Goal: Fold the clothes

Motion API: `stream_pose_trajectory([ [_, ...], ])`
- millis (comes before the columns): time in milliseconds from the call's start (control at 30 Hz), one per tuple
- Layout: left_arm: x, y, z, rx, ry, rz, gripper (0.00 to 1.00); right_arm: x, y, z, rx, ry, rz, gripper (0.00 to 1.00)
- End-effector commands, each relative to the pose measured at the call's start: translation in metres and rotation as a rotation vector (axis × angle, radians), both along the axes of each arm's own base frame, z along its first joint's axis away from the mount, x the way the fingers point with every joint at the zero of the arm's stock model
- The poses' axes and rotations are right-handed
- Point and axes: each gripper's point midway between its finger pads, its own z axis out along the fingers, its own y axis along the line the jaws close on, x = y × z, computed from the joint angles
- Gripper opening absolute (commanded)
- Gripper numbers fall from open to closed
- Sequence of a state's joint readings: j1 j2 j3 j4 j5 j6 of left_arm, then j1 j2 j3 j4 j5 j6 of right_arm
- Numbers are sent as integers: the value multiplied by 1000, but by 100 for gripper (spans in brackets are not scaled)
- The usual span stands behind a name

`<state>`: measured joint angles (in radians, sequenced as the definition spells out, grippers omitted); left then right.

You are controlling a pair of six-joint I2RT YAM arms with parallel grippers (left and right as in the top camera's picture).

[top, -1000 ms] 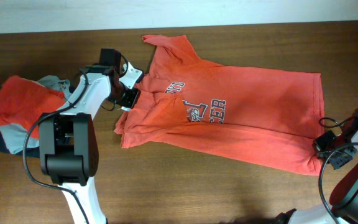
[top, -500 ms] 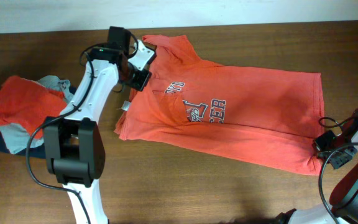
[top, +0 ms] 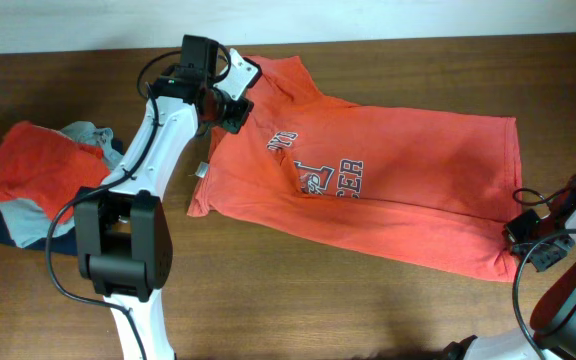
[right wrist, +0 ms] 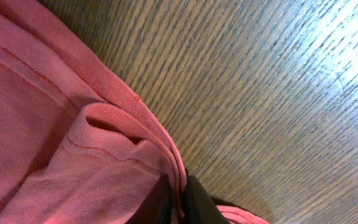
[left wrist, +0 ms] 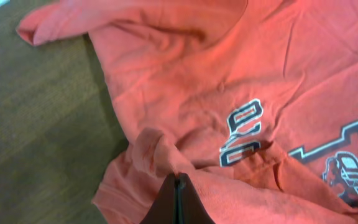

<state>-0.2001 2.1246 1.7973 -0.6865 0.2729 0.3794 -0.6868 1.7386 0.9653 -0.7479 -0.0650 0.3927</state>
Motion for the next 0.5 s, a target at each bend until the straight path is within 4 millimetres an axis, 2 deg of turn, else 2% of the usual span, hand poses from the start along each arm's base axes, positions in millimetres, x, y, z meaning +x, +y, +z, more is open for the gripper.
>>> stream_pose_trajectory([
  [0, 4, -7, 3, -12, -27, -30, 0, 3, -5, 1, -2, -8, -17, 12],
  [67, 6, -7, -3, -11, -22, -30, 0, 3, -5, 1, -2, -8, -18, 12],
  [267, 7, -8, -37, 0, 33, -32, 0, 3, -5, 1, -2, -8, -18, 12],
  [300, 8, -8, -42, 1, 38, -32, 4, 3, -5, 1, -2, -8, -17, 13],
  [400, 13, -2, -42, 26, 25, 13, 34, 3, -5, 1, 1, -10, -17, 13],
  [433, 17, 4, -39, 50, 19, 44, 58, 3, -4, 1, 1, -10, -18, 13],
  [467, 18, 9, -36, 70, 23, 70, 77, 3, -4, 1, 1, -10, -17, 13],
])
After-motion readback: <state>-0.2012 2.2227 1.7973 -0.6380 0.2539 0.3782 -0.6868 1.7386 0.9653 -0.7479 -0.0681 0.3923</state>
